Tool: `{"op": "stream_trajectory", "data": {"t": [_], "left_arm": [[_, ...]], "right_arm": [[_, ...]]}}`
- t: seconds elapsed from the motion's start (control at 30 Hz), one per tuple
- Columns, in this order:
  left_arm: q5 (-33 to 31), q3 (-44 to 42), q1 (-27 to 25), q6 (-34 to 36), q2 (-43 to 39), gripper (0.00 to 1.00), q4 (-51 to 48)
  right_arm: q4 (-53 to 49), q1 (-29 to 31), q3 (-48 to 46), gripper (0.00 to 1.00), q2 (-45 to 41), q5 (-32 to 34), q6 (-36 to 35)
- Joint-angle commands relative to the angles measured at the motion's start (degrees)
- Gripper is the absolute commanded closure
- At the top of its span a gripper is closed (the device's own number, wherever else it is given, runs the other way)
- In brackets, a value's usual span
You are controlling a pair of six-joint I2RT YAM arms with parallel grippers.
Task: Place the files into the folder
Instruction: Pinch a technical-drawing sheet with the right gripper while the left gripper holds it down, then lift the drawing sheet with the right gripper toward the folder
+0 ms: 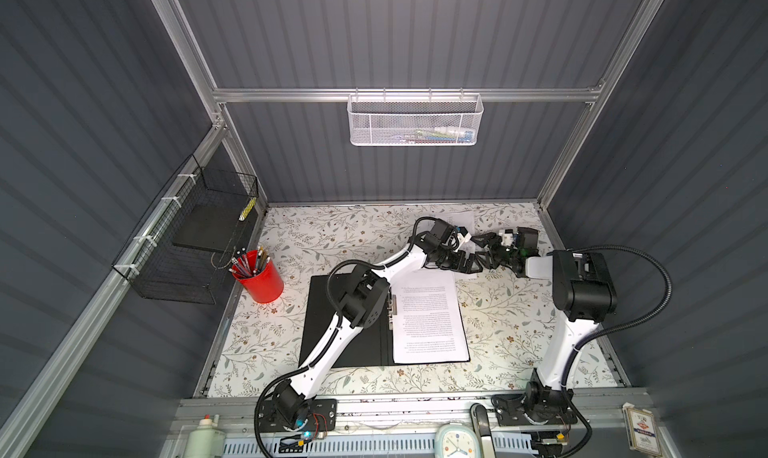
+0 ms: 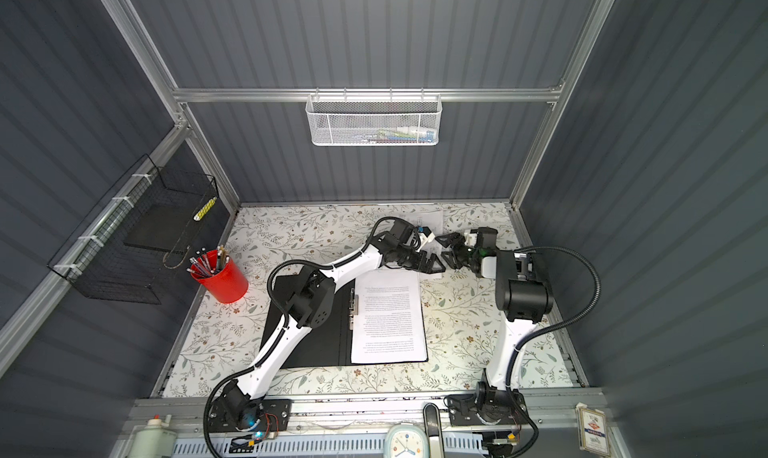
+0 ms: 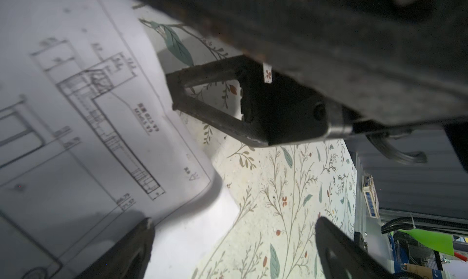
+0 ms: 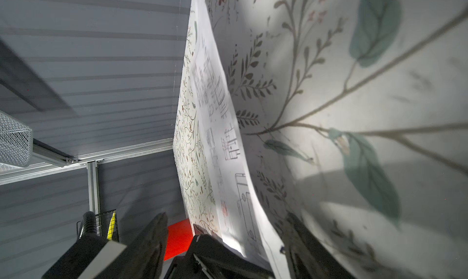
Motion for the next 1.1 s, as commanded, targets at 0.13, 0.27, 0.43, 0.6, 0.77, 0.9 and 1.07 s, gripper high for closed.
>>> {"op": "stream_trajectory", "data": {"t": [0.13,0.27,0.43,0.6,0.77,0.9,1.07], "left_arm": [[0.09,-2.79,0.32,0.6,-0.37,0.0,-4.57],[1.17,-2.55,0.98,-0.44,-1.18,0.0,-3.84],[3.37,-6.59,2.68,-3.04,-7.21,0.0,1.96],[4.82,-14.8,6.53,-9.18,-14.71,0.0,13.9],[1.83,-13.7,10.17,-7.21,-14.36,0.0,11.16],[1.12,-8.4,11.48,-4.74,-9.67,0.0,6.65],[1.98,-4.54,11.49,-3.29,-4.75,0.0,4.6]], "right_arm": [[2.04,1.67,3.41,0.29,2.89,-5.2,0.14],[2.37,1.55,0.72,0.3,1.18,-2.68,-0.28],[3.33,1.26,-1.88,0.32,0.45,-2.78,0.8],[2.42,1.24,-4.49,0.31,-1.98,-2.51,-0.53],[1.74,1.37,-7.12,0.31,-4.19,-2.29,-1.11],[-0.04,1.42,-7.77,0.3,-5.12,-2.43,-2.26],[-0.74,2.02,-7.78,0.3,-4.67,-3.48,-3.48]]}}
